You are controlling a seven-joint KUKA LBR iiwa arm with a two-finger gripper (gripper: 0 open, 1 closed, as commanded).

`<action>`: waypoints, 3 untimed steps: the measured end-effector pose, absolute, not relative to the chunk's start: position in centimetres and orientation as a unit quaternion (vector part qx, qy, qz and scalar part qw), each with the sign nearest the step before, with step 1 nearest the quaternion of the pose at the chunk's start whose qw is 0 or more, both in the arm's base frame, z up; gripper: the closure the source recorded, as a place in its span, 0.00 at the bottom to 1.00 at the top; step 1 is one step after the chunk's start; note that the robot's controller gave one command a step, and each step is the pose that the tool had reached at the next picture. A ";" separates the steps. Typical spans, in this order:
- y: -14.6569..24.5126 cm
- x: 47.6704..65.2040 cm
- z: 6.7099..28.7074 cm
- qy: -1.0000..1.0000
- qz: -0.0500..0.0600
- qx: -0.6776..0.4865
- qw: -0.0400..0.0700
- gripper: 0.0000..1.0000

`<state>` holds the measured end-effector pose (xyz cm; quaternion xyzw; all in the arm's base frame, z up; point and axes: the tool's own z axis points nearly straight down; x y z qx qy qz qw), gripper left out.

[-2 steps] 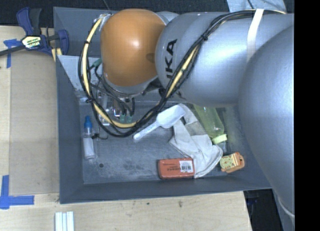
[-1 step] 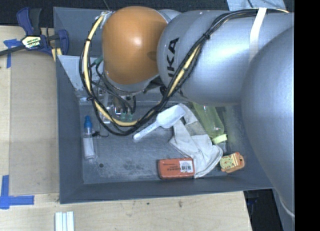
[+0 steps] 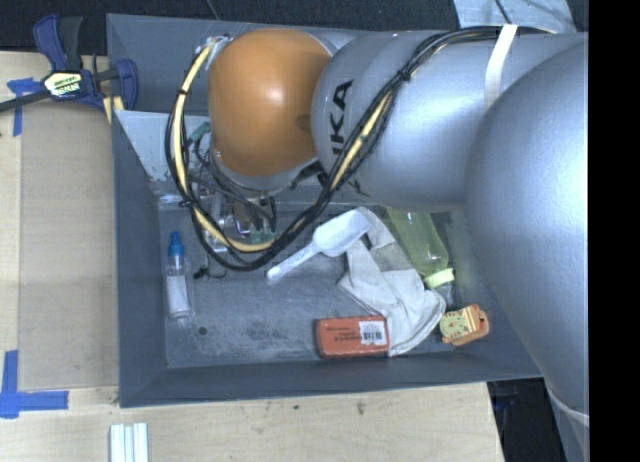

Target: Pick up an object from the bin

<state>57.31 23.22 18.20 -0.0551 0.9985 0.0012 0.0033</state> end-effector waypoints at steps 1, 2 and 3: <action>21.8 57.8 11.7 0.997 0.001 -0.080 0.003 0.00; 17.3 60.3 7.7 0.999 0.001 -0.033 0.001 0.00; 15.1 61.0 7.9 1.000 -0.001 -0.027 0.000 0.00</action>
Offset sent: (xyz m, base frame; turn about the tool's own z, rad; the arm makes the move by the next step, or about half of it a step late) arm 0.0384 -0.0730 -0.1120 0.0631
